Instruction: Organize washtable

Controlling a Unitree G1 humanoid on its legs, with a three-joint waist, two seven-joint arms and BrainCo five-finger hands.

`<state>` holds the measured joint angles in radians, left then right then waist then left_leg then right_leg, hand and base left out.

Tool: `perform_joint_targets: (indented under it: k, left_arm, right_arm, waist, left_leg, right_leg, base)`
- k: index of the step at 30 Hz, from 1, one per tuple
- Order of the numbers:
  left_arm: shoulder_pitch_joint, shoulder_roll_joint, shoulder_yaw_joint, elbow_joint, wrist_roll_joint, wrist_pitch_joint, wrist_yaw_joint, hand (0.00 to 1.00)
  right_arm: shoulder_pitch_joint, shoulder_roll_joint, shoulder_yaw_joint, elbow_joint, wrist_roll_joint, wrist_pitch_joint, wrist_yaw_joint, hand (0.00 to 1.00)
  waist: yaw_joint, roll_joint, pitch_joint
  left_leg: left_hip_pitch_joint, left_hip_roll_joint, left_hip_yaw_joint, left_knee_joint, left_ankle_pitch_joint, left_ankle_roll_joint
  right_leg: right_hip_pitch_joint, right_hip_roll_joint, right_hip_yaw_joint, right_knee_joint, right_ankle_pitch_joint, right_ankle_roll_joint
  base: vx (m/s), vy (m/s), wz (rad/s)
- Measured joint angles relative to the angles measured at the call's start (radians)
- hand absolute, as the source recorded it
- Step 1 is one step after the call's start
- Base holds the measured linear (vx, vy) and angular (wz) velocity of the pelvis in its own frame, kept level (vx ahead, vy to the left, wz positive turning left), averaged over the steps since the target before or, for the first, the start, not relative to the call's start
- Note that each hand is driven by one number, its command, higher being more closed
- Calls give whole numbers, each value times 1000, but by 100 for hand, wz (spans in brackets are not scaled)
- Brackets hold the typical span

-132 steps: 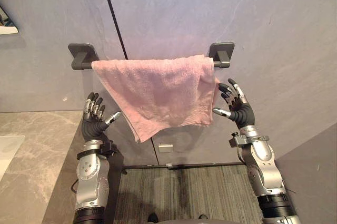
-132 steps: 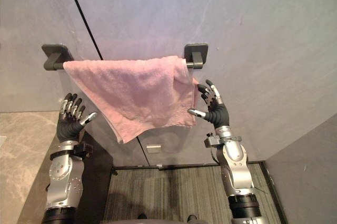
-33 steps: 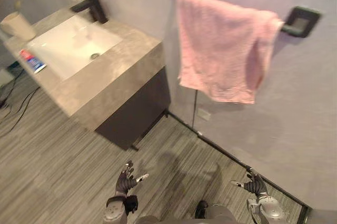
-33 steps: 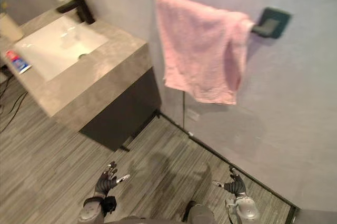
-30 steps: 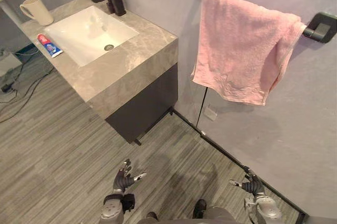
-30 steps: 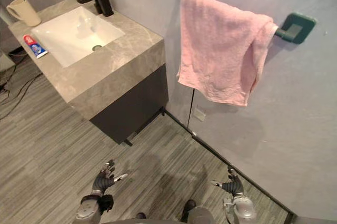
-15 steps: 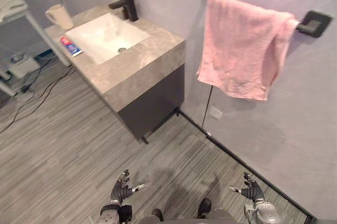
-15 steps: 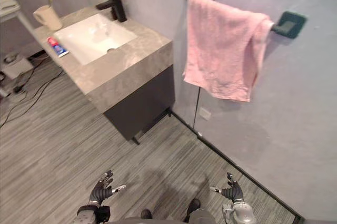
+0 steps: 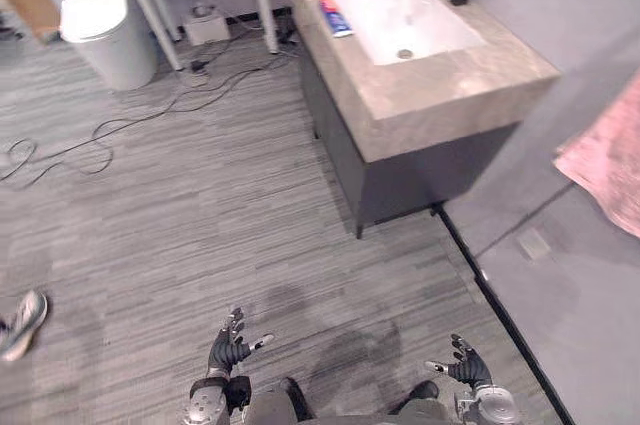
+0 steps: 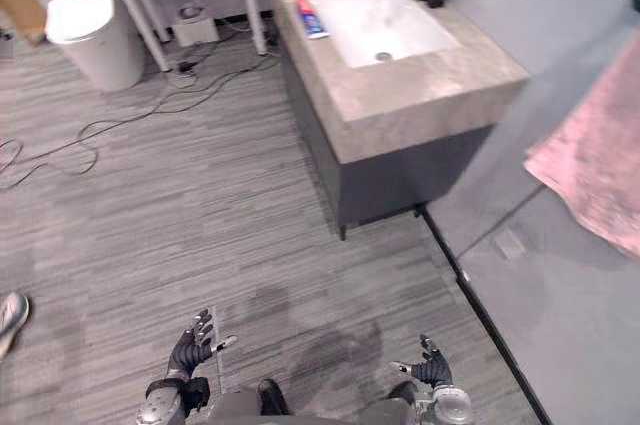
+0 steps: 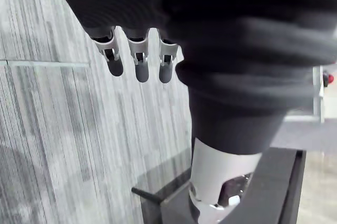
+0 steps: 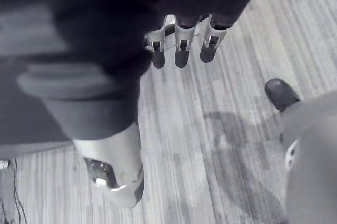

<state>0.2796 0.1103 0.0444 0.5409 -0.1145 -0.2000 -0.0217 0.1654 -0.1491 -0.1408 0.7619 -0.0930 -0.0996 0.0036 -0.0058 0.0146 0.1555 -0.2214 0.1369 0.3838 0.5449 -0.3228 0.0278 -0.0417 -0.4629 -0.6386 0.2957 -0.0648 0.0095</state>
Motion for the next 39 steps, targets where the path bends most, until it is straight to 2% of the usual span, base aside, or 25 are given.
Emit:
perform_joint_targets:
  k: [1,2,3,4,7,9,11,13,15,16,17,18,19,20,23,26,27,28,29,30,31,34,35,37,39]
  left_arm:
    - [3,1,-1,-3,0,0,0,0]
    - [6,14,-6,-8,0,-1,1,0]
    - [6,29,-6,-10,-1,-1,1,0]
    - [6,35,-6,-10,-1,0,2,0]
    - [36,48,-11,-13,-1,8,5,0]
    - [28,50,-16,-13,-1,9,5,0]
    - [5,52,-41,-12,-1,10,4,0]
    - [-14,52,-46,-9,-1,10,2,0]
    - [-16,52,-42,-8,-1,10,2,0]
    - [-28,52,-41,-1,-3,10,2,0]
    - [-43,47,-41,0,-4,17,1,0]
    - [-44,45,-41,0,-6,19,0,0]
    - [-45,37,-33,-3,-11,19,1,0]
    - [-43,34,-30,-2,-11,19,2,0]
    - [-67,33,-29,-11,-11,18,1,0]
    - [-75,28,-12,-22,-11,16,1,0]
    - [-84,26,-5,-23,-10,17,1,0]
    - [-83,23,-4,-24,-10,17,1,0]
    - [-76,19,0,-22,-10,16,1,0]
    - [-74,13,11,-13,-10,21,5,0]
    - [-77,16,20,-15,-10,21,6,0]
    - [-79,20,33,-20,-9,21,3,0]
    - [-61,20,26,-22,-8,22,2,0]
    - [-27,24,23,-21,-8,29,3,0]
    - [-16,32,-4,-22,-8,33,7,0]
  right_arm:
    - [3,0,0,-3,0,0,0,0]
    - [23,4,1,-11,5,0,2,0]
    - [42,7,2,-10,6,1,2,0]
    - [46,7,3,-9,6,1,3,0]
    - [33,5,22,-21,14,-1,1,0]
    - [30,5,33,-30,24,-4,1,0]
    - [35,7,31,-29,33,-6,0,0]
    - [46,20,18,-32,36,-6,-1,0]
    - [65,25,16,-38,44,-5,0,0]
    - [67,25,15,-41,45,-5,0,0]
    - [66,24,10,-43,46,-5,-1,0]
    - [66,23,11,-46,53,-5,0,0]
    - [66,22,11,-56,66,-5,-1,0]
    - [67,22,9,-63,74,-6,-2,0]
    - [66,25,-11,-79,86,-8,-5,0]
    - [47,28,-53,-79,87,-9,-7,0]
    - [53,36,-84,-79,87,-9,-13,0]
    - [60,30,-90,-79,86,-9,-18,0]
    - [67,13,-91,-74,86,-9,-21,0]
    - [58,26,-85,-46,82,-2,-23,0]
    - [59,39,-82,-42,81,-2,-20,0]
    - [69,66,-76,-41,72,-2,-20,0]
    - [62,72,-68,-41,66,-2,-19,0]
    - [46,75,-28,-44,61,-4,-19,0]
    - [47,85,5,-44,60,-3,-17,0]
  waist:
    - [-6,-3,2]
    - [-27,-23,13]
    - [-35,-44,28]
    - [-34,-55,35]
    - [-32,-39,61]
    - [-35,-31,72]
    - [-38,-22,76]
    - [-56,-32,66]
    - [-68,-24,44]
    - [-72,-29,38]
    - [-70,-4,41]
    - [-69,4,43]
    - [-68,13,46]
    - [-61,5,51]
    - [-59,-9,59]
    - [-52,-20,65]
    - [-41,-34,73]
    - [-39,-23,69]
    - [-33,-4,63]
    - [-33,-24,60]
    - [-41,-43,55]
    - [-36,-72,47]
    - [-27,-84,44]
    - [-31,-83,45]
    - [-38,-76,47]
  left_leg:
    - [1,-13,-12,-2,-3,5]
    - [15,-74,-72,-5,-14,30]
    - [32,-122,-105,-1,-22,56]
    - [43,-132,-109,4,-30,69]
    - [99,-139,-155,-16,-50,90]
    - [139,-142,-179,-60,-53,84]
    - [192,-145,-217,-110,-55,49]
    - [256,-157,-256,-175,-63,19]
    - [320,-141,-270,-203,-73,-46]
    - [316,-116,-245,-124,-64,-75]
    - [275,-65,-200,18,-31,-129]
    - [251,-47,-177,103,11,-154]
    - [203,-7,-149,265,151,-124]
    - [163,32,-127,380,121,-106]
    - [89,43,-102,414,59,-55]
    - [-41,48,-76,223,35,-57]
    - [-69,10,-124,-50,92,-101]
    - [-71,5,-167,-161,137,-107]
    - [-76,11,-220,-248,260,-112]
    - [-76,-20,-228,-217,322,-59]
    - [-83,-35,-223,-202,290,-66]
    - [-111,-53,-191,-97,189,-35]
    - [-67,-54,-138,-85,141,-28]
    - [33,-52,-75,-120,100,-11]
    - [146,-52,-31,-186,84,-2]
  right_leg:
    - [-14,3,48,22,-33,-17]
    - [-58,32,266,106,-146,-51]
    - [-78,58,411,199,-208,-41]
    - [-95,71,438,253,-219,-26]
    - [-211,177,401,417,-256,16]
    - [-272,226,355,368,-247,31]
    - [-306,274,329,206,-192,44]
    - [-312,289,349,140,-96,28]
    - [-302,313,335,173,-68,-12]
    - [-274,327,337,189,-42,-36]
    - [-230,345,332,187,-63,-50]
    - [-208,357,332,176,-68,-57]
    - [-136,382,355,118,-71,-62]
    - [-48,402,387,46,-71,-62]
    - [90,406,455,-64,-72,-64]
    - [160,375,530,-109,-83,-55]
    - [195,337,561,-110,-127,3]
    - [197,337,572,-112,-146,24]
    - [214,344,597,-112,-189,60]
    - [225,311,625,-117,-216,88]
    - [224,296,630,-110,-216,85]
    - [156,265,696,4,-206,83]
    - [101,247,745,141,-188,109]
    - [-7,229,750,390,-133,165]
    - [-98,234,673,558,-163,121]
  base:
    - [-24,372,158]
    - [109,189,154]
    - [145,137,158]
    - [160,65,96]
    - [183,34,45]
    - [272,22,47]
    - [336,1,50]
    - [501,-64,68]
    - [597,-106,55]
    - [669,-99,18]
    - [685,-100,9]
    - [670,-111,-29]
    - [662,-105,-65]
    - [756,-104,-84]
    - [558,-13,-64]
    - [493,167,-96]
    - [411,263,-83]
    - [505,380,-94]
    - [352,310,-74]
    - [418,374,-57]
    - [322,266,-29]
    - [378,288,-36]
    - [339,248,-83]
    - [331,181,-107]
    - [304,110,-82]
